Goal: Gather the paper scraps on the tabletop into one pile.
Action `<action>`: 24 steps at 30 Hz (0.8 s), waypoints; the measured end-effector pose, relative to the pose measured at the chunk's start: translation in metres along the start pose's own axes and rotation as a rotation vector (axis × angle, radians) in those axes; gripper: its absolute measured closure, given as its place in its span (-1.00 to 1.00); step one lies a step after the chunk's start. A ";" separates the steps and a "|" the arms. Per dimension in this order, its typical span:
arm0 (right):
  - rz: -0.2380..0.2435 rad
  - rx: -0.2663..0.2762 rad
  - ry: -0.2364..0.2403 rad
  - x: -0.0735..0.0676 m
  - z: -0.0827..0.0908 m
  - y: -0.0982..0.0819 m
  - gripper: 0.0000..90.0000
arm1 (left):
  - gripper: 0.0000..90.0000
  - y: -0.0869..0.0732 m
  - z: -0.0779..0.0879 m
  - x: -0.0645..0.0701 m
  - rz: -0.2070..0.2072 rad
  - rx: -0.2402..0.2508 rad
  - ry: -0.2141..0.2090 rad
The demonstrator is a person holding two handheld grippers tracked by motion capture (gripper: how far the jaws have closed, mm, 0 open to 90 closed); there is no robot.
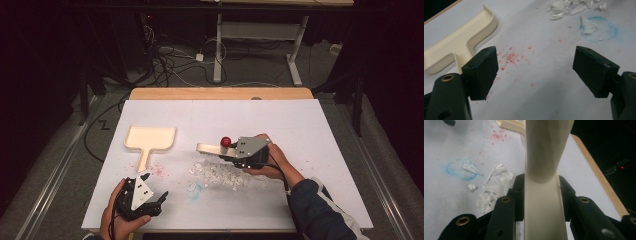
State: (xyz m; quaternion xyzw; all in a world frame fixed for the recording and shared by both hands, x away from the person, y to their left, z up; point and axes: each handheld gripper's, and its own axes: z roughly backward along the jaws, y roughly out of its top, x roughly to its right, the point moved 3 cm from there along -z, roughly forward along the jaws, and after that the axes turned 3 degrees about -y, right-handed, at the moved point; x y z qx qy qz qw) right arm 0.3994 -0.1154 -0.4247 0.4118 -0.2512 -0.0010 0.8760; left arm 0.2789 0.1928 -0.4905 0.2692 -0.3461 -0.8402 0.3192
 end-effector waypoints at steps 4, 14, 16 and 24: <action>-0.064 -0.003 -0.052 0.003 0.027 -0.001 0.50 | -0.57 0.001 -0.001 0.001 -0.008 0.003 -0.009; -0.400 -0.167 -0.337 0.010 0.105 -0.044 0.50 | -0.56 0.006 -0.005 0.003 -0.019 0.000 -0.027; -0.422 -0.198 -0.354 0.007 0.108 -0.051 0.50 | -0.56 0.007 -0.007 0.004 -0.026 0.000 -0.034; -0.495 -0.387 -0.413 -0.016 0.084 -0.077 0.50 | -0.56 0.013 -0.011 0.009 -0.053 -0.001 -0.047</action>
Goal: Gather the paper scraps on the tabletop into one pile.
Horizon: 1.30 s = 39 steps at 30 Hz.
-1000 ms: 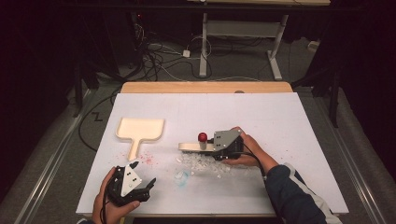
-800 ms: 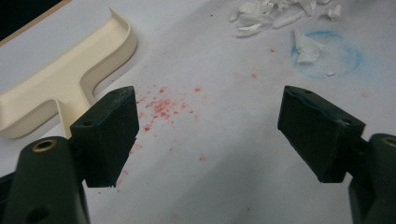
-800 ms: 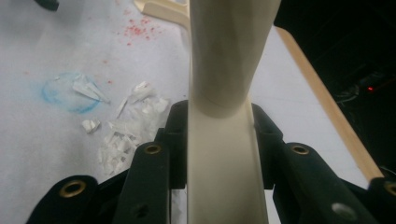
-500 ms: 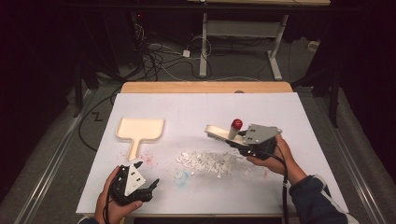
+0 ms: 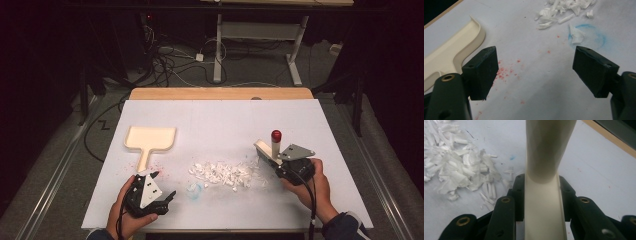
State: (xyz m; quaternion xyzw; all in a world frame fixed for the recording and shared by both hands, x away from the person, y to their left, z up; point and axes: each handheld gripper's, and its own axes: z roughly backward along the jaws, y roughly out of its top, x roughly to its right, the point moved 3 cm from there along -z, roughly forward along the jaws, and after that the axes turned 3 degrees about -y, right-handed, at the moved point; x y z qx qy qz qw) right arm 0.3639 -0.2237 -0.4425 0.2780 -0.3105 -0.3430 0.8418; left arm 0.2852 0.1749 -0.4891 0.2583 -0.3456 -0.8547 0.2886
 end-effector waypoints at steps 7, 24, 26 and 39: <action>-0.005 0.015 0.037 -0.028 -0.009 0.009 0.50 | -0.56 -0.002 -0.001 0.000 0.002 -0.006 -0.006; -0.055 0.147 0.110 -0.101 -0.030 0.056 0.48 | -0.56 -0.002 -0.002 0.001 -0.004 -0.010 -0.013; -0.057 0.152 0.115 -0.106 -0.032 0.060 0.48 | -0.56 -0.002 -0.002 0.001 -0.004 -0.012 -0.011; -0.109 0.227 0.120 -0.069 -0.009 0.062 0.50 | -0.56 -0.003 0.000 0.001 -0.011 -0.016 -0.002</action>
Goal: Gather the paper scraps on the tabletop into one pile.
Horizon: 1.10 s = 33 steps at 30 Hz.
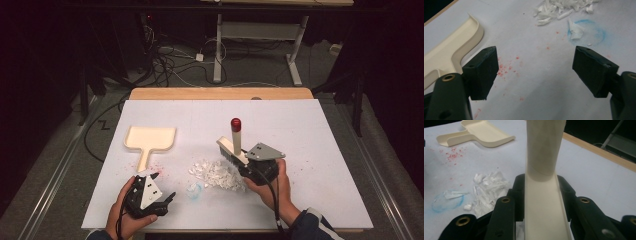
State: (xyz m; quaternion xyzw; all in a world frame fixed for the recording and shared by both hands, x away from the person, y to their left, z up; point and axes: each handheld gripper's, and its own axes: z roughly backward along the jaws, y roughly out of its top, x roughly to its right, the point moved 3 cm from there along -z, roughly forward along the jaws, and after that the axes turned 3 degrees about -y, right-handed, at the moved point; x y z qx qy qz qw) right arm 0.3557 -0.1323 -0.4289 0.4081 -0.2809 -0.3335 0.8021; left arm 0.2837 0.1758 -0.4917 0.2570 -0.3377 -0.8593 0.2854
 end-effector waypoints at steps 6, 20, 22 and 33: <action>0.015 0.012 0.023 0.023 0.026 -0.005 0.50 | -0.56 0.000 -0.001 0.000 -0.003 -0.004 0.000; 0.064 -0.103 0.116 0.053 0.079 -0.053 0.50 | -0.55 0.001 -0.001 0.002 -0.011 -0.013 0.003; 0.067 -0.116 0.127 0.050 0.077 -0.055 0.50 | -0.55 0.001 -0.001 0.002 -0.011 -0.011 0.006; 0.126 -0.126 0.170 -0.004 0.040 -0.043 0.50 | -0.56 0.001 -0.002 0.001 0.001 -0.005 0.000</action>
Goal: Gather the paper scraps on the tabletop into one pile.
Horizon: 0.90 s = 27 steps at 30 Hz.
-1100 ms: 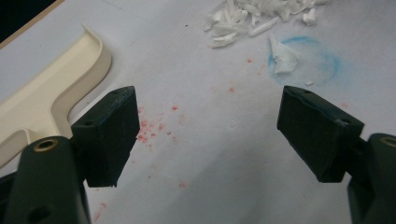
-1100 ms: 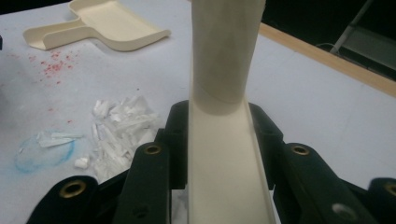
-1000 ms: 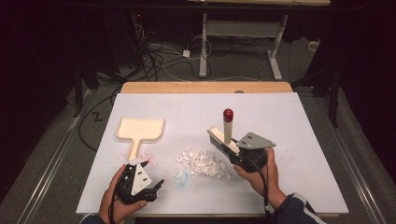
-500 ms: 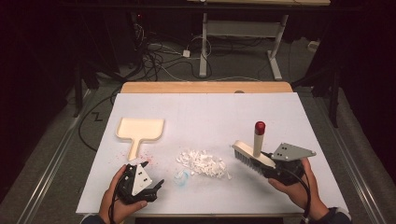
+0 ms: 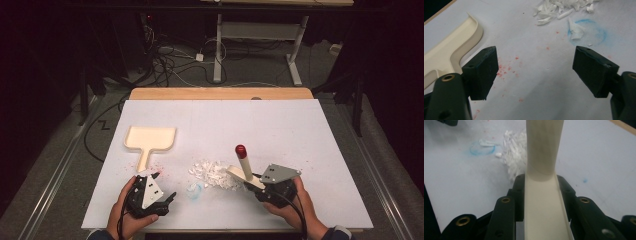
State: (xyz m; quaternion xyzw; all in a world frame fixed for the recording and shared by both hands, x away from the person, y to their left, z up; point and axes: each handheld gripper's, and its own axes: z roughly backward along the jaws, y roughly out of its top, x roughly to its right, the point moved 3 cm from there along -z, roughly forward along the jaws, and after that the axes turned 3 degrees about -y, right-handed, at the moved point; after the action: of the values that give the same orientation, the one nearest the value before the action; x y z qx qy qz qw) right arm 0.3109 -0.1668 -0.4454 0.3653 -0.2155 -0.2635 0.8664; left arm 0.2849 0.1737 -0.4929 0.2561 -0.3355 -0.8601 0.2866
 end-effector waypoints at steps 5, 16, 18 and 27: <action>-0.001 0.041 0.006 -0.009 -0.011 0.019 0.51 | -0.56 0.000 0.000 -0.001 0.000 0.001 -0.001; -0.014 0.149 0.007 0.010 0.020 0.021 0.50 | -0.56 0.000 0.000 0.000 -0.003 0.003 -0.002; -0.002 0.167 0.025 0.015 0.030 0.018 0.50 | -0.56 0.000 0.000 0.000 -0.006 -0.001 -0.001; -0.009 0.099 0.075 0.022 0.052 -0.012 0.50 | -0.56 0.000 -0.001 0.000 -0.009 -0.007 -0.005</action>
State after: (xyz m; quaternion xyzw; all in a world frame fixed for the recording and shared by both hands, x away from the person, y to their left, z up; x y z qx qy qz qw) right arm 0.2952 -0.2149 -0.4176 0.4185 -0.1941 -0.2427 0.8534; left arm 0.2856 0.1729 -0.4933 0.2545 -0.3321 -0.8632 0.2827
